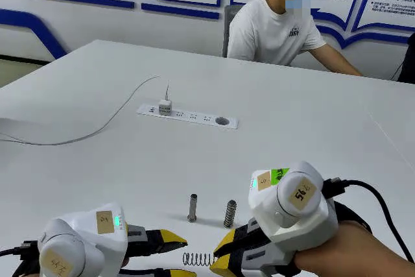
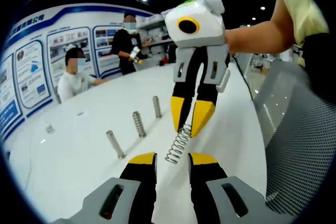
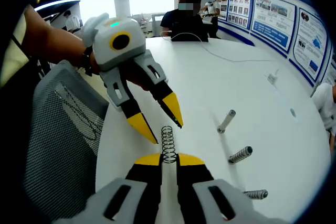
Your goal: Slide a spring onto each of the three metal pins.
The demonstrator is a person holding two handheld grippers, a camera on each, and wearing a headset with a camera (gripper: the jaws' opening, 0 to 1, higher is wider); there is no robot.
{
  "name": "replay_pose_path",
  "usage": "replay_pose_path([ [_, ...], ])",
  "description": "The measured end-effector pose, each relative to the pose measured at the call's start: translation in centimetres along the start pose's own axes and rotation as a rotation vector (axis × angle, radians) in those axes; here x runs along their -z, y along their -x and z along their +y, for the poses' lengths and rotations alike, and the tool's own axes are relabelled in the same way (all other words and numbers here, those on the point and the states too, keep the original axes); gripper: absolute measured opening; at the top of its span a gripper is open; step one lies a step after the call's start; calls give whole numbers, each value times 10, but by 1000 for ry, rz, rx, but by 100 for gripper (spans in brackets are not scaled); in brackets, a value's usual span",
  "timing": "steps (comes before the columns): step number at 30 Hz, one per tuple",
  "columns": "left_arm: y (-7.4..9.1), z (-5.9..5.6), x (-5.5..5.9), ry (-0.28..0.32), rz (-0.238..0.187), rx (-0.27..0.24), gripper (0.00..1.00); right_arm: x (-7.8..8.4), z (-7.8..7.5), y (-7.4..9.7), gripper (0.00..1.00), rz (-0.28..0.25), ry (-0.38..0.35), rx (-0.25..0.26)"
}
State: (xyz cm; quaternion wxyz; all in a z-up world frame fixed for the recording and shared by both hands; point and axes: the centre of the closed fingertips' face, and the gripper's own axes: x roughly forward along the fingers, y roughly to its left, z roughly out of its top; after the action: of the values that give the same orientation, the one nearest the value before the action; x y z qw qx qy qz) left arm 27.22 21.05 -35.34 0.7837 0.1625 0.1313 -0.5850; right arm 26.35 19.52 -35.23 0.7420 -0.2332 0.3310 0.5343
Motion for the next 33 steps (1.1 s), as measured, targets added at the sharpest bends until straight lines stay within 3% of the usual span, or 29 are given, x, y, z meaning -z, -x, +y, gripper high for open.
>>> replay_pose_path([
  [8,-1,-2,-2,-24,-7,8,14,-6,3,4,11,-5,7,-6],
  [33,-1,1,-8,-19,-29,-4,12,-49,4,15,11,-121,42,29],
])
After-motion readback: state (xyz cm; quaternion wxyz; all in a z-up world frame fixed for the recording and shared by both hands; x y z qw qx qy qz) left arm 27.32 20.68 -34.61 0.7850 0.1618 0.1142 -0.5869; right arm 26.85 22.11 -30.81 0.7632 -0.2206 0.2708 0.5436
